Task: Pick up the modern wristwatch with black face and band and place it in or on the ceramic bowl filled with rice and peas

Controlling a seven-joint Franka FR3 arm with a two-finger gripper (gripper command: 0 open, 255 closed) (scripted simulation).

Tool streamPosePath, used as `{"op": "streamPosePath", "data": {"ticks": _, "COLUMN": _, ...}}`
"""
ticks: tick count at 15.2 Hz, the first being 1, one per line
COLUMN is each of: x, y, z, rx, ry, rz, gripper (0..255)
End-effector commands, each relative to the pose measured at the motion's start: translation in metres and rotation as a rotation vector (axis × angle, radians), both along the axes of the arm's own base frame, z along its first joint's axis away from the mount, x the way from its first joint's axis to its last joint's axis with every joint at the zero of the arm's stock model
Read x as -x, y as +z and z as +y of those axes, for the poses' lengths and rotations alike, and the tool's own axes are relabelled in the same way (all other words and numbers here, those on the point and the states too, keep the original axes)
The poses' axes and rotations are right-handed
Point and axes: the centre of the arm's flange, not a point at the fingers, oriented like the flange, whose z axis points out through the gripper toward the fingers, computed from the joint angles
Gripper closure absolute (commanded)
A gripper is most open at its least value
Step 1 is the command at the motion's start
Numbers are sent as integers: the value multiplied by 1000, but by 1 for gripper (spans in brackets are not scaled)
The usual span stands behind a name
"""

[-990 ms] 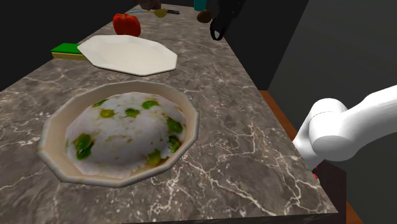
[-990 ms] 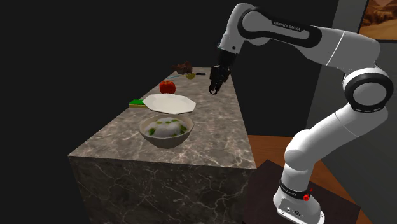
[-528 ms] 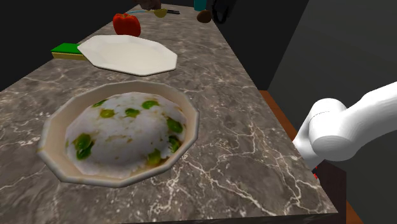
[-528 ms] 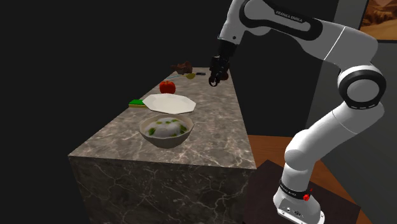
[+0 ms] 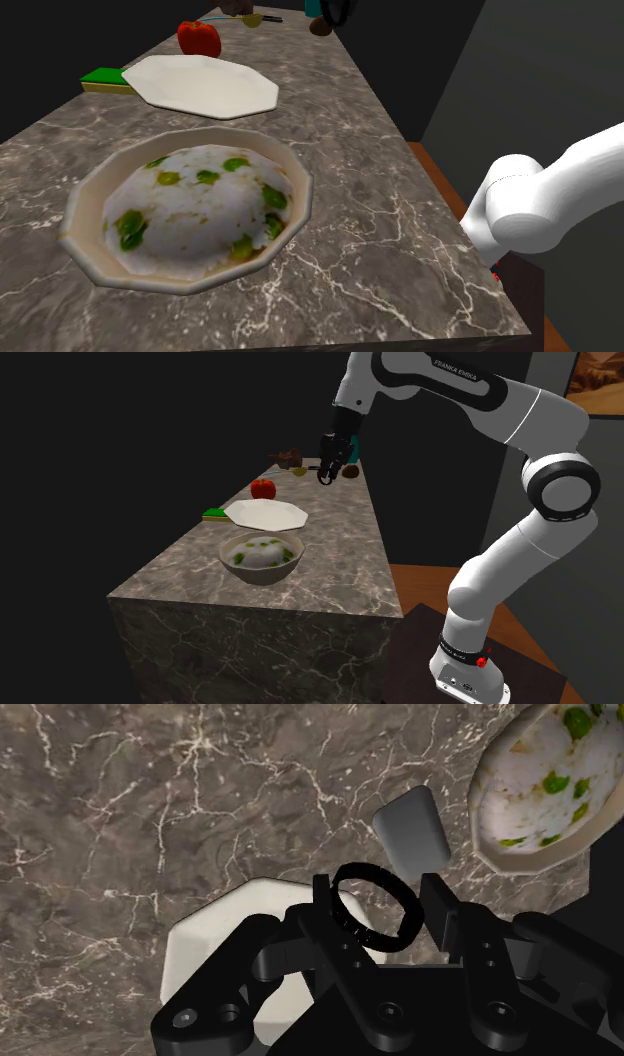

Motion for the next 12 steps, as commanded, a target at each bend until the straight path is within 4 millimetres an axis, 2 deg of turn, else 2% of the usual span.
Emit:
{"op": "streamPosePath", "data": {"ticks": 1, "x": 5, "y": 0, "z": 26, "rx": -1, "ry": -1, "rz": 1, "gripper": 255}}
{"op": "streamPosePath", "data": {"ticks": 12, "x": 31, "y": 4, "z": 169, "rx": -1, "ry": -1, "rz": 1, "gripper": 255}}
